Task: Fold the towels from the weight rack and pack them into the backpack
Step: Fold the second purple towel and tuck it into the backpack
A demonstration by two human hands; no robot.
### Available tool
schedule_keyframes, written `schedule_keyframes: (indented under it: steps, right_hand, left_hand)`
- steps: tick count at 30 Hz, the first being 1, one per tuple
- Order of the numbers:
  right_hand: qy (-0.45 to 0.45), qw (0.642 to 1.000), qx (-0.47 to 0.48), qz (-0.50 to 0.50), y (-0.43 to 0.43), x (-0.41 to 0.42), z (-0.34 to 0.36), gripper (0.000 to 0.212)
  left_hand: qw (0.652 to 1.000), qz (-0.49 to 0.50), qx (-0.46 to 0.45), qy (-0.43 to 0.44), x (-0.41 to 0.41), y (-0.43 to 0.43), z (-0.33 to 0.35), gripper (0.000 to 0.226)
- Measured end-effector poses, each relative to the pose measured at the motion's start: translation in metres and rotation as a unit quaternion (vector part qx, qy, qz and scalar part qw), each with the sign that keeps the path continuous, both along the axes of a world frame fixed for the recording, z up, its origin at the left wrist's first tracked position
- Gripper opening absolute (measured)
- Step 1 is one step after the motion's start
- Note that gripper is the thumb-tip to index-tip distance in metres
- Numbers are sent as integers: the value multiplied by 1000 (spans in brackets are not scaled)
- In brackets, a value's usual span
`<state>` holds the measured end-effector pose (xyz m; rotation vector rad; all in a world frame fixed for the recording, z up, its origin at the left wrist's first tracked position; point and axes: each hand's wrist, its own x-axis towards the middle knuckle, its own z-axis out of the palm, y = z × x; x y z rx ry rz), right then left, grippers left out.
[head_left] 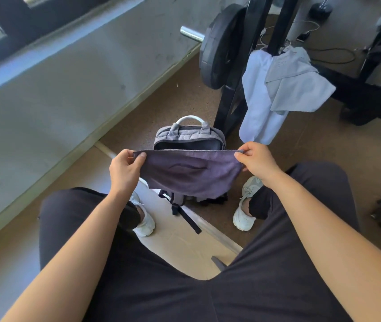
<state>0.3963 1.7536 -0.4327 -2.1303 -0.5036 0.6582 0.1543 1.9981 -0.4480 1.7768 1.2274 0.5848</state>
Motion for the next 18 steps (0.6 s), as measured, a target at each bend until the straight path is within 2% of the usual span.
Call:
schedule_keyframes:
  steps: [2,5,9,14,18]
  right_hand:
    - [34,999,34,-22,3,-5,3,5]
    - [136,980,132,-56,7,-17,12,9]
    - [234,948,216,-12,14,-40,25,15]
    - [255,937,226,76,22,-66,30,12]
    - [265,931,225,111,29,-79,30,5]
  left_hand:
    - [999,-5,-28,-37,1,-4,2,34]
    - [986,-34,-110,-118,5,-18,13,31]
    - [962,-139,-173,-159,11,-42,26,25]
    - [937,-239,-196,-159,21,-65,28,19]
    - [931,-274,-191,-147,27,-76,27,17]
